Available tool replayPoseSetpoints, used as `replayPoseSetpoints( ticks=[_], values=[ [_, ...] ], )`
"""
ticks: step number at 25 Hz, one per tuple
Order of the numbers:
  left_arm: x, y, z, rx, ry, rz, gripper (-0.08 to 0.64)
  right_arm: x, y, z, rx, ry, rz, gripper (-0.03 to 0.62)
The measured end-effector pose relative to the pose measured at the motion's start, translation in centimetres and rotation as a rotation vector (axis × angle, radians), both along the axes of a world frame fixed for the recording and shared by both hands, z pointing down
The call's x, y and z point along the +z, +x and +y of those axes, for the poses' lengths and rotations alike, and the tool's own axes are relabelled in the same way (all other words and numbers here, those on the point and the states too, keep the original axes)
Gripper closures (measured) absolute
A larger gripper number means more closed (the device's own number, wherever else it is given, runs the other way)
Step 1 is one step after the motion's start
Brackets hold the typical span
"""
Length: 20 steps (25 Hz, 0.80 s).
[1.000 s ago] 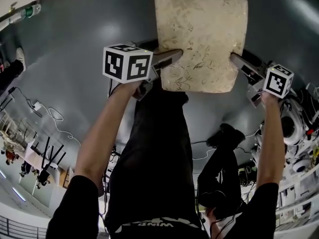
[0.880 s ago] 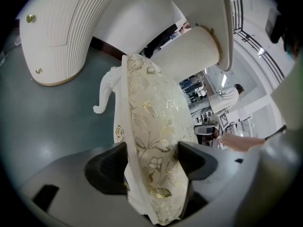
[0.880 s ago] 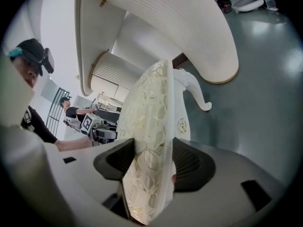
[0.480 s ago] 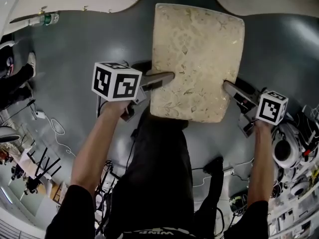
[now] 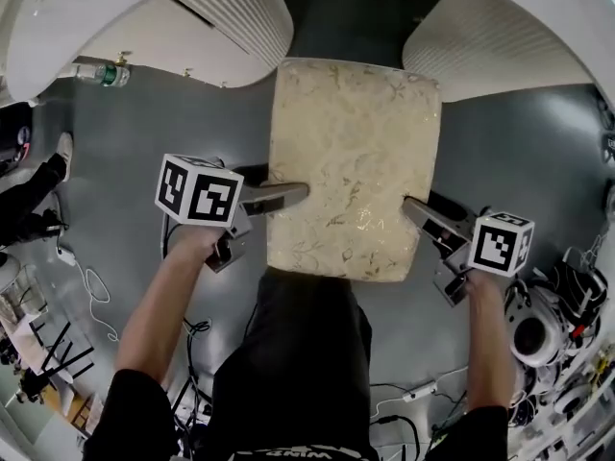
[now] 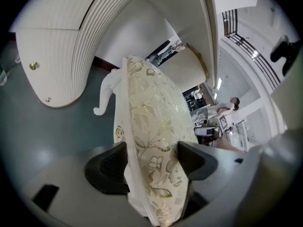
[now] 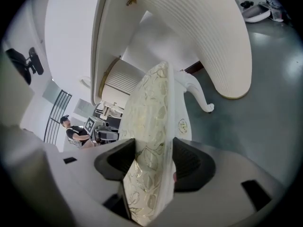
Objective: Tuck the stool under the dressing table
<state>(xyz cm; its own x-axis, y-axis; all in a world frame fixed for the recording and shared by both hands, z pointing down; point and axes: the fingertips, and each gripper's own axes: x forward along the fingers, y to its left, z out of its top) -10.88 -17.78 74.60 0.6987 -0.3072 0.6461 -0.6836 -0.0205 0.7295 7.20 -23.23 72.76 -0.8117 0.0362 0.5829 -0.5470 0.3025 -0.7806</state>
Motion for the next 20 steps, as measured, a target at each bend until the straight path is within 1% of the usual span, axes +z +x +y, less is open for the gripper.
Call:
replayPoseSetpoints(
  ticks=[2, 4, 6, 11, 15, 17, 20],
  values=[
    [1.4, -0.8, -1.1, -0.023, -0.008, 0.033, 0.221, 1.1, -1.2, -1.7, -0.002, 0.004, 0.002, 0.333],
    [1.4, -0.8, -1.3, -0.041, -0.014, 0.066, 0.221, 0.8, -1.7, -2.6, 0.001, 0.024, -0.008, 0.334],
    [0.9, -0.8, -1.4, -0.049, -0.002, 0.077, 0.219, 0.2, -1.8, -2.9, 0.005, 0.044, -0.025, 0.335],
    [0.0, -0.8, -1.5, -0.049, 0.038, 0.067, 0.219, -0.4, -1.5, -2.7, -0.008, 0.094, -0.032, 0.336],
    [-0.9, -0.9, -2.2, -0.038, 0.099, 0.042, 0.219, -1.2, -1.6, -3.1, -0.002, 0.146, -0.062, 0.336],
    [-0.7, -1.4, -3.1, -0.038, 0.128, 0.032, 0.219, -1.0, -2.3, -3.9, 0.002, 0.168, -0.078, 0.336],
    [0.6, -2.3, -5.7, -0.038, 0.153, 0.033, 0.219, 0.3, -2.9, -6.5, 0.019, 0.196, -0.070, 0.336]
  ],
)
